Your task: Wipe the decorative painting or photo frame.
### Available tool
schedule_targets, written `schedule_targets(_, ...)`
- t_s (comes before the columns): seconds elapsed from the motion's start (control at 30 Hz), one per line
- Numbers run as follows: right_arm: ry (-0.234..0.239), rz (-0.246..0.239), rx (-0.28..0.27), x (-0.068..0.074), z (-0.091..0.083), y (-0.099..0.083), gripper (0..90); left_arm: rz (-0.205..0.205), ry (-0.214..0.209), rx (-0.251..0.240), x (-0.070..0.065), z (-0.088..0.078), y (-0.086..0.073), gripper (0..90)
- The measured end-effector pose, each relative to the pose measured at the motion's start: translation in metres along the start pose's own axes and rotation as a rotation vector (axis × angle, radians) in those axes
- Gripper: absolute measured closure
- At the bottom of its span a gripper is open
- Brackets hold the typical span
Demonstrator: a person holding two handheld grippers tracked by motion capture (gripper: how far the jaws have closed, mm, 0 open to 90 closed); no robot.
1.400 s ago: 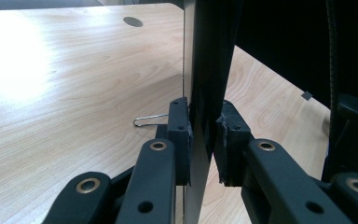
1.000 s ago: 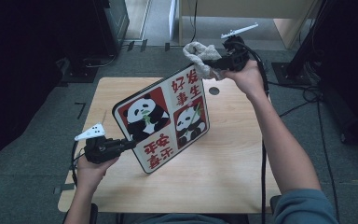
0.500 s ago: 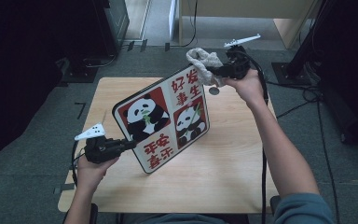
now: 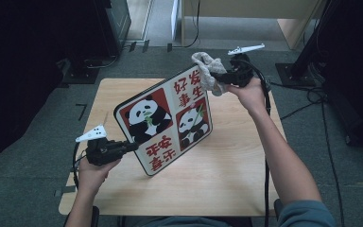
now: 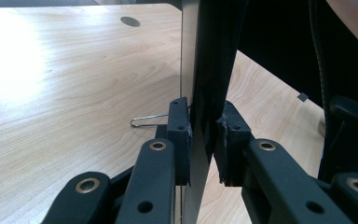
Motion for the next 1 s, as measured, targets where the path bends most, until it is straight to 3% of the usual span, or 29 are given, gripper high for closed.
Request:
schedule_targets(0.8,-0.007,0.041,0.038,-0.004,0.008,-0.034,66.5,0.000,0.000,0.007,0.000,0.001,-0.001,78.3)
schedule_targets(1.0,-0.012,0.029,0.039,-0.005,0.009,-0.042,66.5,-0.004,-0.002,0.007,0.000,0.001,-0.001,78.2)
Point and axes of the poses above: each handheld gripper's, and its own axes: z roughly forward along the jaws, y roughly out of its top, x roughly to its left, the point moved 6 cm from there along z, roughly forward along the jaws, and after that the axes turned 2 degrees about -y, right-handed, at the moved point
